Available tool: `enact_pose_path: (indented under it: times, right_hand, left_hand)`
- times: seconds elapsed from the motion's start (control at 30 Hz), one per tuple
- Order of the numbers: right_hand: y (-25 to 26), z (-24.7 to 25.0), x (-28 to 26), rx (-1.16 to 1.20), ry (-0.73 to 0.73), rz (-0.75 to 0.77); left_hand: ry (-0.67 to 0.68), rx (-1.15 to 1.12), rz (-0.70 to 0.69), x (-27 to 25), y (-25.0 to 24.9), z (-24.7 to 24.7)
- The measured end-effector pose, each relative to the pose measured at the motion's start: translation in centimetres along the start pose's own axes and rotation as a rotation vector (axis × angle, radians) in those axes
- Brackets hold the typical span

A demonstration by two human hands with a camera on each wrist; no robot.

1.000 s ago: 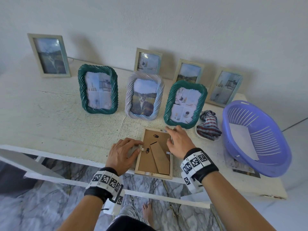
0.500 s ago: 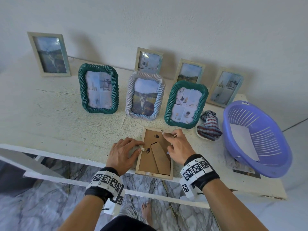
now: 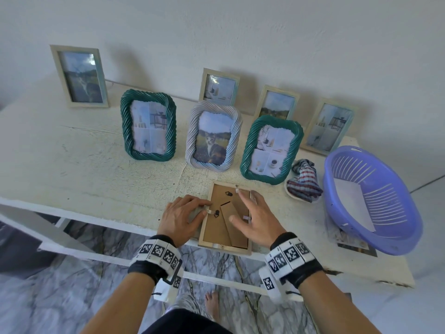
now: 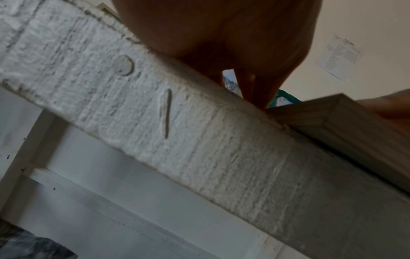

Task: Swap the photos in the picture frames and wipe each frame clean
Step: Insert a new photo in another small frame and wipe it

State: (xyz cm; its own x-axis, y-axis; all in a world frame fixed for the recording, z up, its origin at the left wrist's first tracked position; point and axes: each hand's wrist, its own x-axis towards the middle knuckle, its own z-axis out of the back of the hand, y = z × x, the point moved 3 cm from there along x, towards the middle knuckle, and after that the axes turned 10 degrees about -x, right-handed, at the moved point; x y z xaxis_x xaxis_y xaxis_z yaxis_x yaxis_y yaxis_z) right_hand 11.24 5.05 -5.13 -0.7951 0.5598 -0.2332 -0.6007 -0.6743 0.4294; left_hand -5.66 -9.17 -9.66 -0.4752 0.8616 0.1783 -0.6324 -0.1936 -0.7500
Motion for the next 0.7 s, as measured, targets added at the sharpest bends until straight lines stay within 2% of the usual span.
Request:
enact_pose_path:
  times: [0.1, 0.53, 0.7]
  right_hand:
    - [1.6, -1.1, -2.4, 0.018, 0.066, -0.023]
    - [2.2, -3.2, -3.4, 0.088, -0.067, -0.063]
    - [1.8, -2.9, -3.6, 0.195, -0.051, -0.059]
  left_hand:
    - [0.003, 0.001, 0.004, 0.0, 0.0, 0.1]
    - [0.015, 0.005, 0.011, 0.0, -0.4, 0.3]
    - [0.023, 0.019, 0.049, 0.1, -0.4, 0.2]
